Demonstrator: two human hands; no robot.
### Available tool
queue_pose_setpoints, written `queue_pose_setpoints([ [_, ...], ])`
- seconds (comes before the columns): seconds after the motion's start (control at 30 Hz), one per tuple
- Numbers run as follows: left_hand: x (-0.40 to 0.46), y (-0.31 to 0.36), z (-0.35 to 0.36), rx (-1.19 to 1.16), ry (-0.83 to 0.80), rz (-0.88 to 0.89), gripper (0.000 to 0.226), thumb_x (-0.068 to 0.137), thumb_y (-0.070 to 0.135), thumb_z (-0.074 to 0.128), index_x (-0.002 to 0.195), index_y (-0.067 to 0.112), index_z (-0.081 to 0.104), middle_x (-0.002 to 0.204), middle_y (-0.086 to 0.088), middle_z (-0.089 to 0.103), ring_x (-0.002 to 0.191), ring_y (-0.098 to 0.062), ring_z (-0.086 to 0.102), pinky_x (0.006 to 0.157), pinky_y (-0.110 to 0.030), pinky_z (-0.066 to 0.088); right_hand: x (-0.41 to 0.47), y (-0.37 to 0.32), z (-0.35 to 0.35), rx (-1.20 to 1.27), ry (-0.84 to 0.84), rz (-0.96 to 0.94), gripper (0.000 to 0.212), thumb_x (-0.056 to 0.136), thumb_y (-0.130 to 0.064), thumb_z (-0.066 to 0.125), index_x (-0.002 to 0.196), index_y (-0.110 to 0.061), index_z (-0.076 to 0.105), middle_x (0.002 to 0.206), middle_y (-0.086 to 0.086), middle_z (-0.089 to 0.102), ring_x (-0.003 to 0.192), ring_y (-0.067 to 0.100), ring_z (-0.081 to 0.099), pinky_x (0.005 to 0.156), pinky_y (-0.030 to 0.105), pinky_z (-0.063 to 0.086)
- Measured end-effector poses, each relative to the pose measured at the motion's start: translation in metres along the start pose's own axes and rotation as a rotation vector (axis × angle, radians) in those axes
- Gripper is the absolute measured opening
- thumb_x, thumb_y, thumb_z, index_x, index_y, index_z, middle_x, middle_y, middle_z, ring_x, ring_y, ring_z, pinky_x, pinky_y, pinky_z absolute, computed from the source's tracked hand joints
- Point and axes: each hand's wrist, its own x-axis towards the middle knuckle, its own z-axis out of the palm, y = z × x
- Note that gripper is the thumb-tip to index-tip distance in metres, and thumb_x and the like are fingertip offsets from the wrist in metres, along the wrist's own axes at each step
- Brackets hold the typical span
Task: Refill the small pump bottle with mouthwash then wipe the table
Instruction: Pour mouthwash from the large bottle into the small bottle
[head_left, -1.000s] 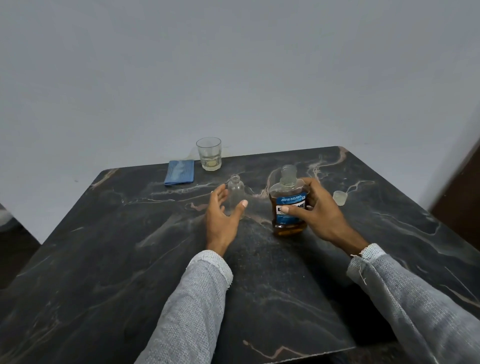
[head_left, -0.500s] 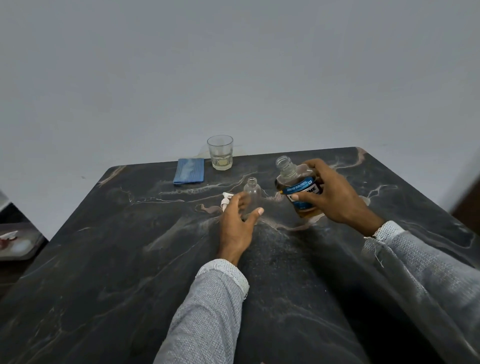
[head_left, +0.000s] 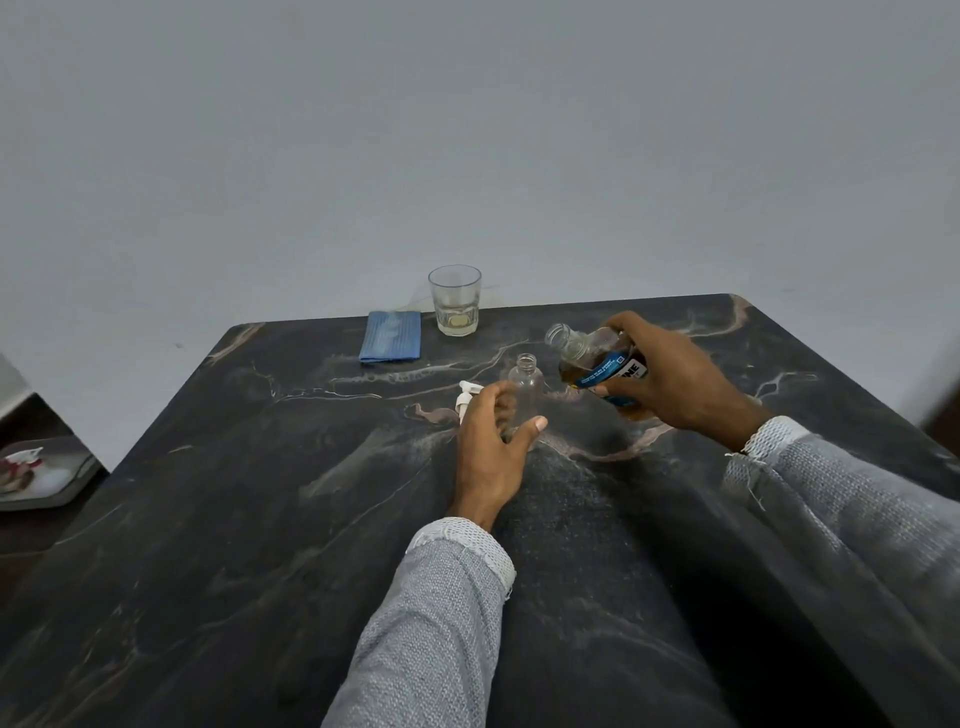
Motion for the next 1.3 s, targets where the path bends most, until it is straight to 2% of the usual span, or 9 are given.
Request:
queue_pose_setpoints([
  [0.27, 0.0, -0.001, 0.0, -0.036, 0.005, -0.019, 0.048, 0.08, 0.02, 0.077, 0.119, 0.025, 0.05, 0.115, 0.005, 0.058, 0.106, -0.009, 0.058, 0.084, -0.017, 0.048, 0.007, -0.004, -0.001, -0.069, -0.006, -0.052, 0.062, 0.077, -0.022, 0.079, 0.129, -0.015, 0.047, 0.123, 0.009, 0.064, 0.104, 0.026, 0.063, 0.085, 0.042, 0.055],
  [0.6, 0.001, -0.003, 0.001, -0.021, 0.003, -0.01, 0.047, 0.08, 0.021, 0.076, 0.118, 0.027, 0.05, 0.115, 0.005, 0.058, 0.106, -0.008, 0.058, 0.083, -0.016, 0.047, 0.01, -0.005, -0.002, -0.142, -0.007, -0.107, 0.058, 0.078, -0.022, 0.078, 0.127, -0.017, 0.047, 0.121, 0.007, 0.063, 0.101, 0.025, 0.062, 0.082, 0.045, 0.055],
  [0.8, 0.001, -0.003, 0.002, -0.024, 0.006, 0.0, 0.046, 0.08, 0.021, 0.076, 0.116, 0.029, 0.049, 0.115, 0.005, 0.058, 0.106, -0.009, 0.058, 0.084, -0.018, 0.048, 0.012, -0.007, -0.005, -0.173, 0.002, -0.126, 0.057, 0.079, -0.022, 0.077, 0.128, -0.016, 0.048, 0.122, 0.009, 0.062, 0.103, 0.026, 0.061, 0.082, 0.038, 0.054],
  [0.93, -0.001, -0.002, 0.002, -0.035, 0.002, -0.007, 0.046, 0.08, 0.021, 0.076, 0.115, 0.031, 0.048, 0.116, 0.005, 0.058, 0.107, -0.009, 0.058, 0.084, -0.019, 0.048, 0.013, -0.007, -0.008, -0.21, 0.015, -0.14, 0.056, 0.079, -0.022, 0.077, 0.127, -0.017, 0.049, 0.121, 0.009, 0.063, 0.103, 0.026, 0.061, 0.077, 0.034, 0.049],
  [1.13, 0.0, 0.0, 0.0, -0.033, 0.004, -0.015, 0.045, 0.08, 0.02, 0.076, 0.115, 0.031, 0.049, 0.114, 0.006, 0.058, 0.106, -0.008, 0.057, 0.081, -0.014, 0.046, 0.017, -0.011, -0.008, -0.268, 0.023, -0.151, 0.056, 0.08, -0.024, 0.077, 0.128, -0.018, 0.048, 0.118, 0.009, 0.063, 0.102, 0.028, 0.059, 0.077, 0.038, 0.05],
  [1.3, -0.001, 0.002, 0.0, -0.04, -0.006, -0.017, 0.044, 0.081, 0.02, 0.076, 0.114, 0.032, 0.048, 0.114, 0.008, 0.057, 0.107, -0.008, 0.057, 0.082, -0.015, 0.046, 0.019, -0.012, -0.01, -0.291, 0.026, -0.167, 0.057, 0.079, -0.024, 0.077, 0.128, -0.018, 0.049, 0.116, 0.008, 0.064, 0.1, 0.028, 0.059, 0.072, 0.03, 0.042],
])
